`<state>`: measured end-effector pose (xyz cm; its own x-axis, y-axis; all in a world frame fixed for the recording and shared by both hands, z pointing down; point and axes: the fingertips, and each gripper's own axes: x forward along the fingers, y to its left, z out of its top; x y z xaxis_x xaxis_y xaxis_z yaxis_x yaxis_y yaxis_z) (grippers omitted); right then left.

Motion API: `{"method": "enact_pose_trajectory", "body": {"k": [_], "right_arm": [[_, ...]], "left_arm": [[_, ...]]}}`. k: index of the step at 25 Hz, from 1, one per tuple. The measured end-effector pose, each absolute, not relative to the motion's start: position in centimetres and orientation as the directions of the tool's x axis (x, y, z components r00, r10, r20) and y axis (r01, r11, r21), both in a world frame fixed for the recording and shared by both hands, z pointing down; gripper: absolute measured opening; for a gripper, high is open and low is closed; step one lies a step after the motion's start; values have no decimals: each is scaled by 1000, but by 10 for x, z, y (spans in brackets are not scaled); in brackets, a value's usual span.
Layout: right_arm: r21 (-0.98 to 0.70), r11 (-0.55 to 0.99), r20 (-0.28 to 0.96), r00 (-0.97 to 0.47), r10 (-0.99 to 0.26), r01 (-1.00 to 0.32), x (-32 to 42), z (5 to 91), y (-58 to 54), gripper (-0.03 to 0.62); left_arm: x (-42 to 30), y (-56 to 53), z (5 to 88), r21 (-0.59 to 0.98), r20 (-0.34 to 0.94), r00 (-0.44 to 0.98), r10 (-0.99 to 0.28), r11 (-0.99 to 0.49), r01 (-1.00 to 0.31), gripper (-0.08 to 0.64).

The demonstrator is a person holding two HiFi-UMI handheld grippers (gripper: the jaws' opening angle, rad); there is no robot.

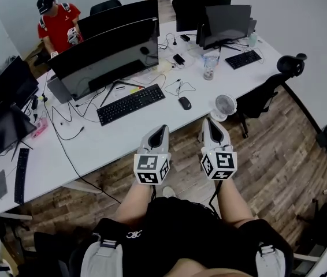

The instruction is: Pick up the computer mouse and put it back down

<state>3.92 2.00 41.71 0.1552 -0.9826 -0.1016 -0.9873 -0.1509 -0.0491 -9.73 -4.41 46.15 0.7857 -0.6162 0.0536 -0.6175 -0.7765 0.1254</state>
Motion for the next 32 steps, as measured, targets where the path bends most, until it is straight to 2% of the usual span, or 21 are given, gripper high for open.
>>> {"method": "enact_pose_trajectory", "body": {"k": [10, 18, 32], "right_arm": [[-44, -133, -88, 136, -987, -990, 66, 422, -93, 5], [-53, -121, -42, 123, -991, -991, 89, 438, -130, 5], [-48, -32, -30, 33, -999, -998, 146, 452, -210, 5]], "left_arm": [[-71, -153, 466, 140, 48, 775, -630, -764, -629, 52], [-58, -182, 484, 157, 99, 752, -652, -736, -659, 52], [-28, -238, 476, 142, 94, 635, -767, -621, -771, 52]]}}
